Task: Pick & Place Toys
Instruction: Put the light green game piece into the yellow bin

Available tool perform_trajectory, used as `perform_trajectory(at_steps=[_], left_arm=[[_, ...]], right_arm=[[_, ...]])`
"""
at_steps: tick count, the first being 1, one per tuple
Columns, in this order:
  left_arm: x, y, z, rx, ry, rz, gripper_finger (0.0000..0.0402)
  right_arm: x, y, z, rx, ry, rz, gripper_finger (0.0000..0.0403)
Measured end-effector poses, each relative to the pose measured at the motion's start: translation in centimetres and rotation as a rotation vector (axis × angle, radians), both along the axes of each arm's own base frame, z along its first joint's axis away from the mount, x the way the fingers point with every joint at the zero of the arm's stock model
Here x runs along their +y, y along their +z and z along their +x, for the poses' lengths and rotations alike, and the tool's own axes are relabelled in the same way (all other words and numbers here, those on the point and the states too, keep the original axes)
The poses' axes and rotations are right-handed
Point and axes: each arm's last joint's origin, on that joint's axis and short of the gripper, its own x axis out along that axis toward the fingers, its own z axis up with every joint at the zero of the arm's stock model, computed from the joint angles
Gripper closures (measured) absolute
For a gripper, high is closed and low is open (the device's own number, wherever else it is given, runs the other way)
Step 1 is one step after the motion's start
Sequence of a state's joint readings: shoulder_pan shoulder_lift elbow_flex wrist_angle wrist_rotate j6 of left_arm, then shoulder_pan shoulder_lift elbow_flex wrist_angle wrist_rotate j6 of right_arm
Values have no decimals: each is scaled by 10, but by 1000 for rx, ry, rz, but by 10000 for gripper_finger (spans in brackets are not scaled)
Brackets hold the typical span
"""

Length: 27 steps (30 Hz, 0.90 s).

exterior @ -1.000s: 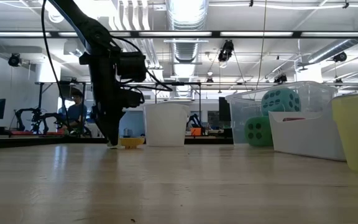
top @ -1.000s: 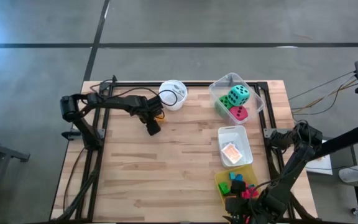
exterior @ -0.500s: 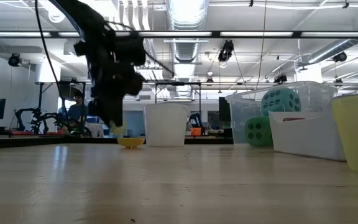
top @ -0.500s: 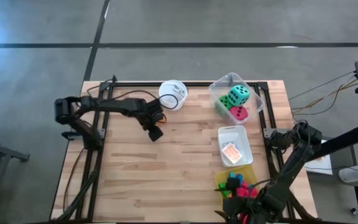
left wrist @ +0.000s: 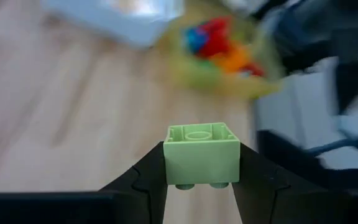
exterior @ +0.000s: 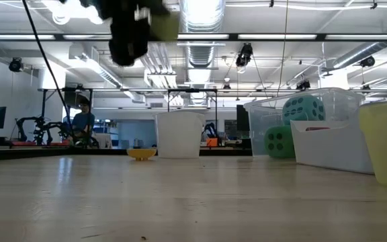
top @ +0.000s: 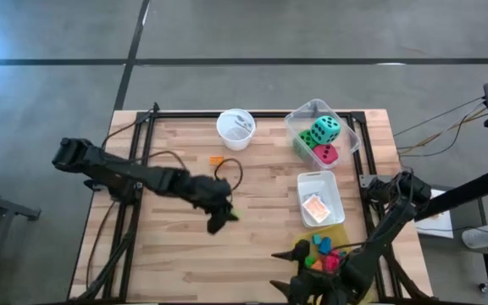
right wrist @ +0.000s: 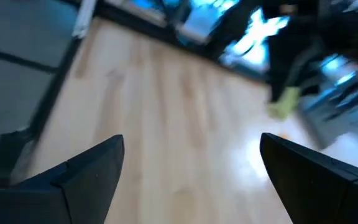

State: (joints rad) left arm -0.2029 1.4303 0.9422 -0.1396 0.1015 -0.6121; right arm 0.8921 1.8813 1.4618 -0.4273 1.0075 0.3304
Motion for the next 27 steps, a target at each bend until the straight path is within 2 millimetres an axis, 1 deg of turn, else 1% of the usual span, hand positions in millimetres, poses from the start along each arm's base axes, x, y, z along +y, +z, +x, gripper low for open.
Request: perform_trajectory(at_steps=[2, 5, 10, 13, 17, 21, 27], left_arm=[[-18, 9, 1, -80, -31, -12, 265], [-40, 18, 0, -198, -45, -45, 265], [-65, 30, 4, -377, -93, -118, 265], [-73, 33, 6, -443, -111, -147, 265], [-78, 30, 12, -438, -124, -150, 265], [-83, 31, 22, -446, -168, -142, 265], [-90, 38, 23, -489, -266, -134, 265]], right_arm=[[2, 7, 3, -53, -33, -84, 34], [6, 17, 9, -116, -90, -183, 34], [14, 23, 27, -133, -151, -348, 34], [20, 23, 39, -118, -192, -469, 34], [22, 23, 58, -82, -225, -569, 34], [19, 27, 73, -80, -273, -590, 34], [16, 34, 75, -96, -282, -554, 35]])
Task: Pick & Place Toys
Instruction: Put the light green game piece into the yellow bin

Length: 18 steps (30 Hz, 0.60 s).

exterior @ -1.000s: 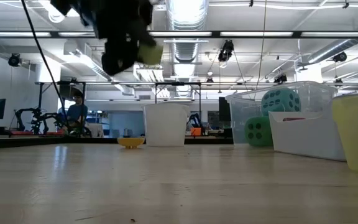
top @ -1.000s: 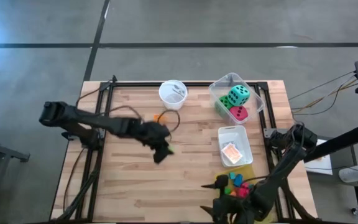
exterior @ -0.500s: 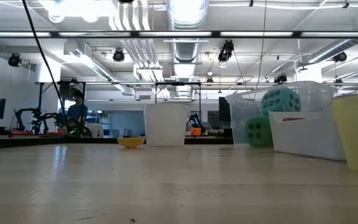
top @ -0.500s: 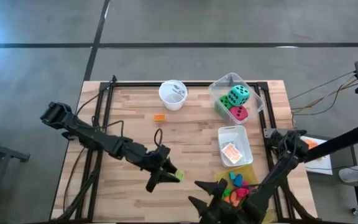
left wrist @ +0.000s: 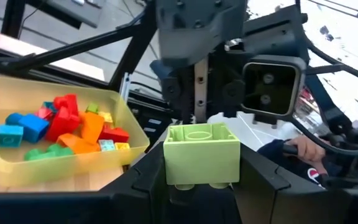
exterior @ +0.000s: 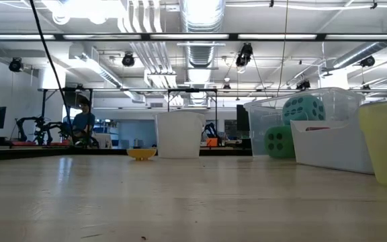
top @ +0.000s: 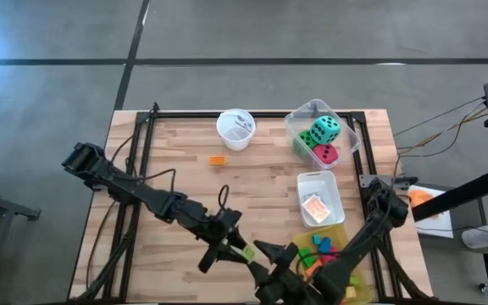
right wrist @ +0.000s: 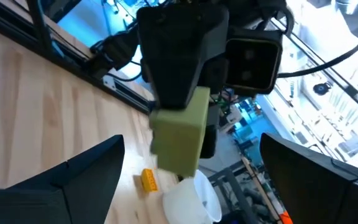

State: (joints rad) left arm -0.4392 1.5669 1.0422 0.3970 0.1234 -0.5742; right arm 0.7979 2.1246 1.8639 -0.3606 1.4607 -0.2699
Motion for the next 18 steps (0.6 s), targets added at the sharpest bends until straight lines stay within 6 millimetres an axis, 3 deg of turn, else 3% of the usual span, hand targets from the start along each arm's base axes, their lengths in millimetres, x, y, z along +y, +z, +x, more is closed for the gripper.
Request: perform_trajectory(at_steps=[13, 18], left_arm=[[-2, 3, 0, -26, -8, 14, 265], [-1, 4, 0, -40, -5, 8, 265]], right_arm=[[1, 2, 1, 0, 3, 2, 36], [0, 2, 4, 12, 33, 27, 86]])
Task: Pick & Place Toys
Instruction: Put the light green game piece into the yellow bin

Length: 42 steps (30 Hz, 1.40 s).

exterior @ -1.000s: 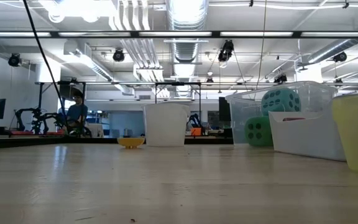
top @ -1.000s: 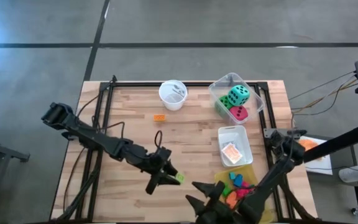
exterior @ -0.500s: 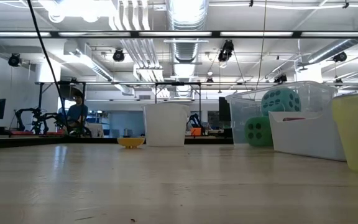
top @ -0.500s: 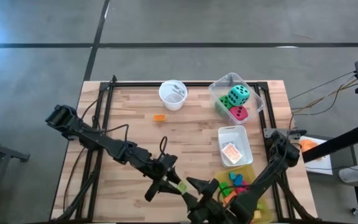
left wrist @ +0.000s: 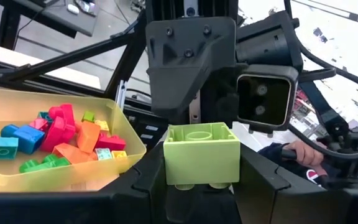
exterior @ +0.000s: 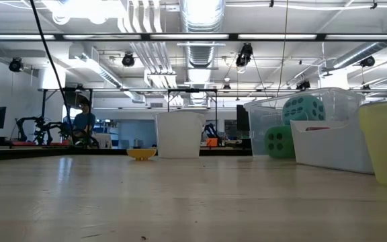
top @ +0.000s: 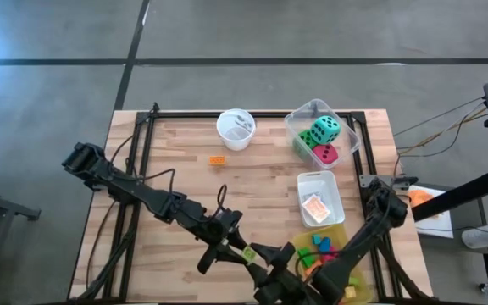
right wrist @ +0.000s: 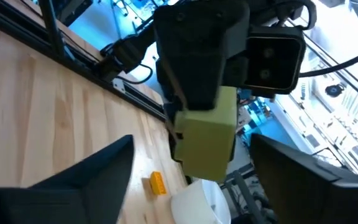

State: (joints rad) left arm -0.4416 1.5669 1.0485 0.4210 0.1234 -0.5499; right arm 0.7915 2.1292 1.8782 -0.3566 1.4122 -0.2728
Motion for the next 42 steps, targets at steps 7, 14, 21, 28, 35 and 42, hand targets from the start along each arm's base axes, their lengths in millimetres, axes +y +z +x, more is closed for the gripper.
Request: perform_trajectory(at_steps=[7, 14, 21, 28, 35, 42], left_arm=[[0, 0, 0, 1, 0, 0, 265], [0, 0, 0, -1, 0, 0, 265], [0, 0, 0, 4, 2, -11, 265], [0, -1, 0, -1, -1, 12, 168], [0, -1, 0, -10, -2, 24, 68], [3, 4, -10, 47, -11, 47, 50]], right_arm=[[-4, 1, 4, -7, -11, 6, 201], [-3, 5, 7, -21, -10, 7, 271], [-2, 6, 7, -9, -8, -14, 314], [-2, 7, 7, -20, 3, 10, 315], [1, 6, 7, -34, 51, 78, 315], [16, 4, -7, -3, 215, 229, 316]])
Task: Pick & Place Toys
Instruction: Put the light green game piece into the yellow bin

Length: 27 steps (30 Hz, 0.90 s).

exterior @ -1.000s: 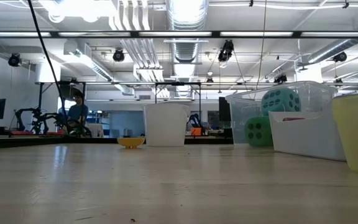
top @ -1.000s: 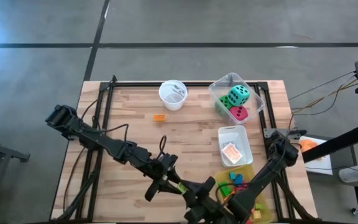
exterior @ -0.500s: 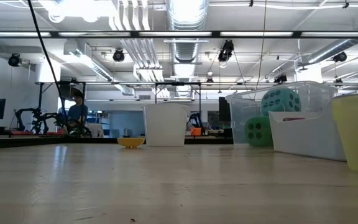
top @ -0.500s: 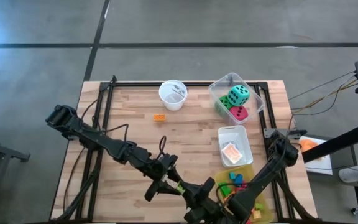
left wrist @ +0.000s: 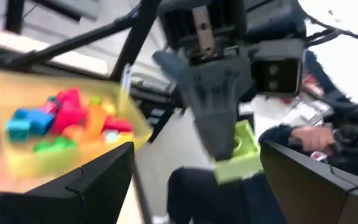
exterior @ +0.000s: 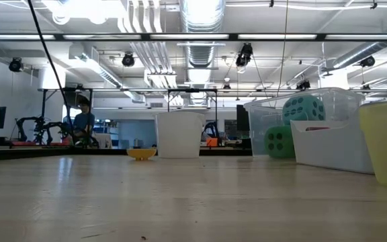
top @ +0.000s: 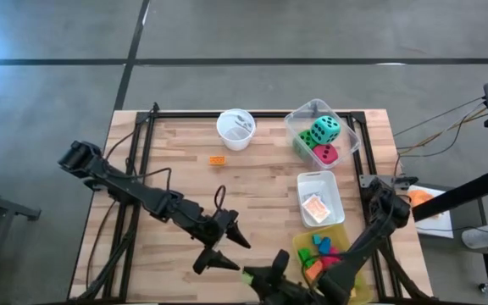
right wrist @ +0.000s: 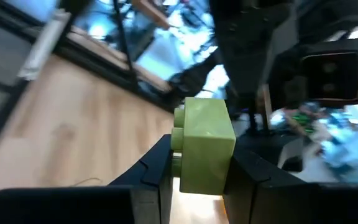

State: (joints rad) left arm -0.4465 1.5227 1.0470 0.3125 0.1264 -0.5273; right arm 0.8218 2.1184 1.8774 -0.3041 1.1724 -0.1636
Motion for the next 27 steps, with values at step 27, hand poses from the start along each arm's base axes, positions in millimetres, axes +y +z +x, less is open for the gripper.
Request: perform_trajectory(at_steps=[27], left_arm=[[19, -9, -21, 268, 180, 153, 48]], right_arm=[[-7, -25, -100, 1145, -127, 848, 316]])
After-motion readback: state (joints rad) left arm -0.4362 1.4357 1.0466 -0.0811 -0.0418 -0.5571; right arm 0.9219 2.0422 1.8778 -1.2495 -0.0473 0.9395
